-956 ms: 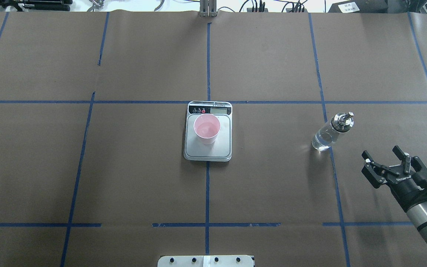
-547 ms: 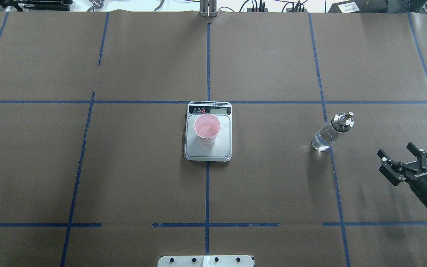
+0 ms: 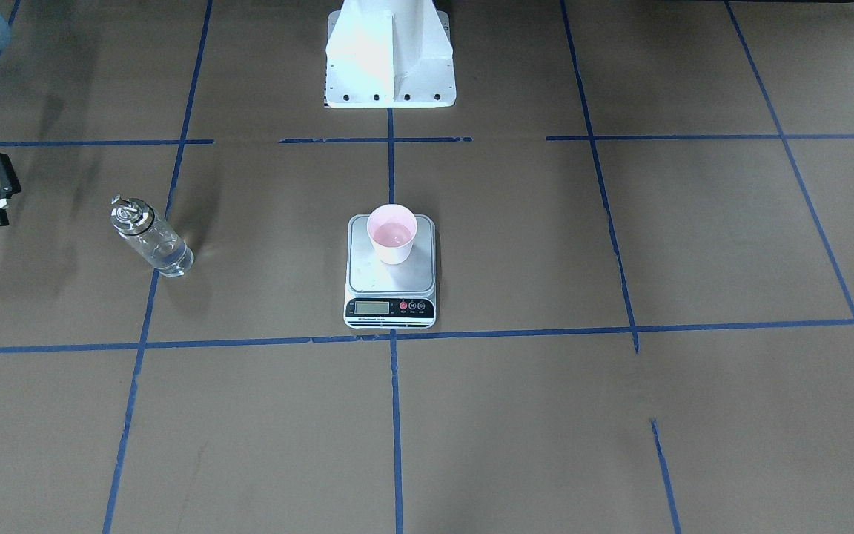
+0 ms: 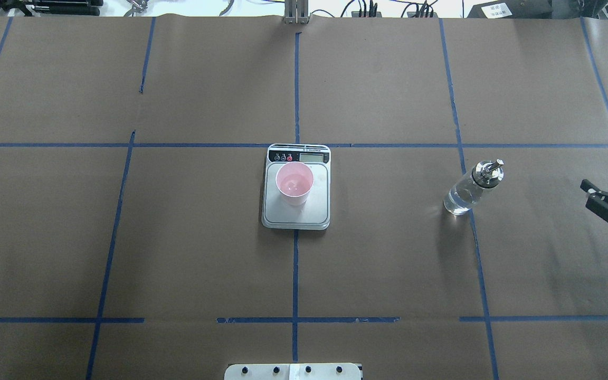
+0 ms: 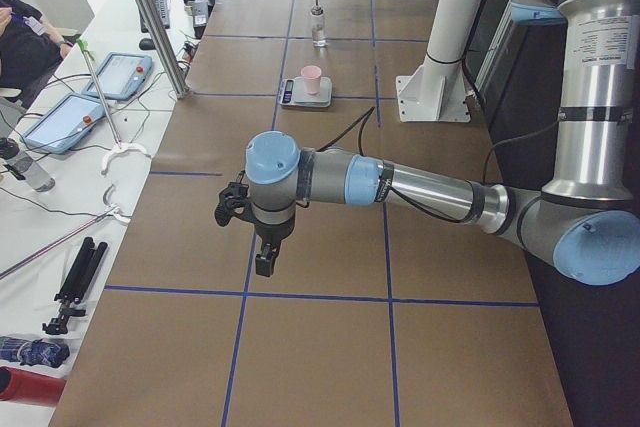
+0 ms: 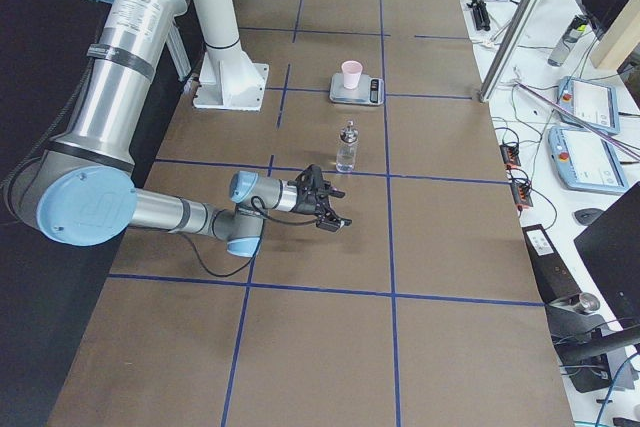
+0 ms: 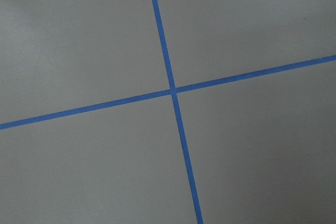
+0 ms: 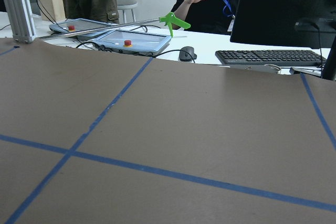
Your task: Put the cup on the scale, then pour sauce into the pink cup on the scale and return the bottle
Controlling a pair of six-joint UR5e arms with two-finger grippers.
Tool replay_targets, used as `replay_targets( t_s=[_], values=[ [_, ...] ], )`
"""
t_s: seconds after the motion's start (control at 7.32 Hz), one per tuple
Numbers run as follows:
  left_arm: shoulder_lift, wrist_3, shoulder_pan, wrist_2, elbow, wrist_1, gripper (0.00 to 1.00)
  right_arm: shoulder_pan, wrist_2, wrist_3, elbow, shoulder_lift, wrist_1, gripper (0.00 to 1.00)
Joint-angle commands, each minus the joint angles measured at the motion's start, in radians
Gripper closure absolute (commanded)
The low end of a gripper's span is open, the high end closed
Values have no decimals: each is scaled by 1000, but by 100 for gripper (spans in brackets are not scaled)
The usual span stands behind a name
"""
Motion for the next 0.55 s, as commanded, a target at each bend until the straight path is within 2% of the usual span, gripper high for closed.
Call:
replay_targets(
  t_s=[0.0,0.14,0.27,0.41],
  values=[
    [0,0,0,0,0,0,0,416,483,-111,-51,92,-42,0],
    [0,0,0,0,0,0,0,563,633,-159,-73,150,-105,0],
    [0,0,0,0,0,0,0,673,747,-223,-73,199,-199,0],
    [0,0,0,0,0,-1,0,741,871,-259,-71,252,-325,0]
  ],
)
